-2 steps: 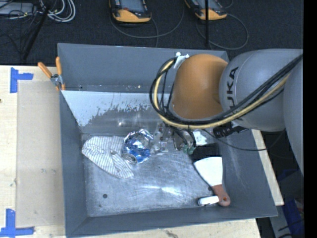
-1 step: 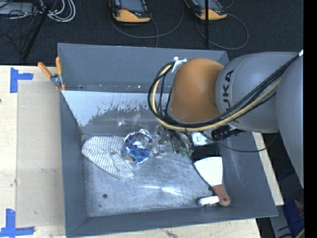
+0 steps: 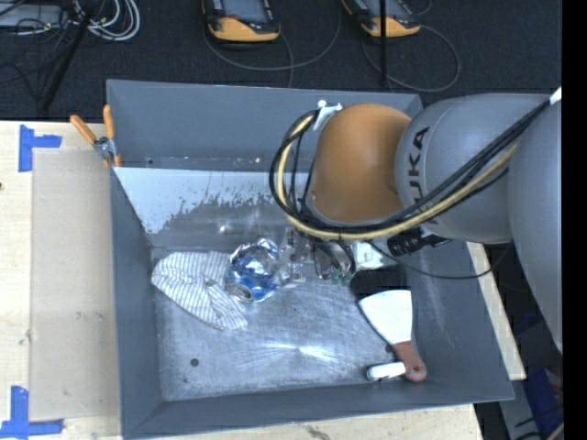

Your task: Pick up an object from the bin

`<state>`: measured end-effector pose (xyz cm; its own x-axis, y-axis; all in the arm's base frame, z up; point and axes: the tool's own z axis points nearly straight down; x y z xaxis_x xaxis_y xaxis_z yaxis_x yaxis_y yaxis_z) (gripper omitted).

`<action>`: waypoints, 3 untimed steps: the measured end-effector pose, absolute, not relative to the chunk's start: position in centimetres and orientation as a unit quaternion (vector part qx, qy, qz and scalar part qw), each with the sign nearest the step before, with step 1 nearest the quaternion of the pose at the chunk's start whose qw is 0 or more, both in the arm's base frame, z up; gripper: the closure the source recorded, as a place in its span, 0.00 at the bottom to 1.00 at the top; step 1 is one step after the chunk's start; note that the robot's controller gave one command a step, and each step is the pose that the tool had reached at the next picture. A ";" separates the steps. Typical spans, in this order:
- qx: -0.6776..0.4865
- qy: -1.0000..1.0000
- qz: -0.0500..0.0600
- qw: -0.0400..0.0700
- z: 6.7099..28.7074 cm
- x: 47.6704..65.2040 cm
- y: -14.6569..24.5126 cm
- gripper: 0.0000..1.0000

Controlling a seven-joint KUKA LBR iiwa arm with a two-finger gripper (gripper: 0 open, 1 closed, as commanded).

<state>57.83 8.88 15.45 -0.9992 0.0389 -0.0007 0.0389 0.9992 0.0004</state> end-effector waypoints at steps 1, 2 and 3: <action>0.019 1.000 0.000 0.000 16.3 57.4 8.9 1.00; -0.001 1.000 0.000 0.000 18.0 57.7 8.4 1.00; -0.002 1.000 0.000 0.001 16.7 57.5 7.9 1.00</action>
Offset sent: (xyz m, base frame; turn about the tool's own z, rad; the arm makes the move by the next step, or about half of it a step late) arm 0.0000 -0.0077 0.0302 -0.0477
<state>57.52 7.89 16.73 -1.0000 -0.0036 -0.0013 -0.0036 1.0000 0.0003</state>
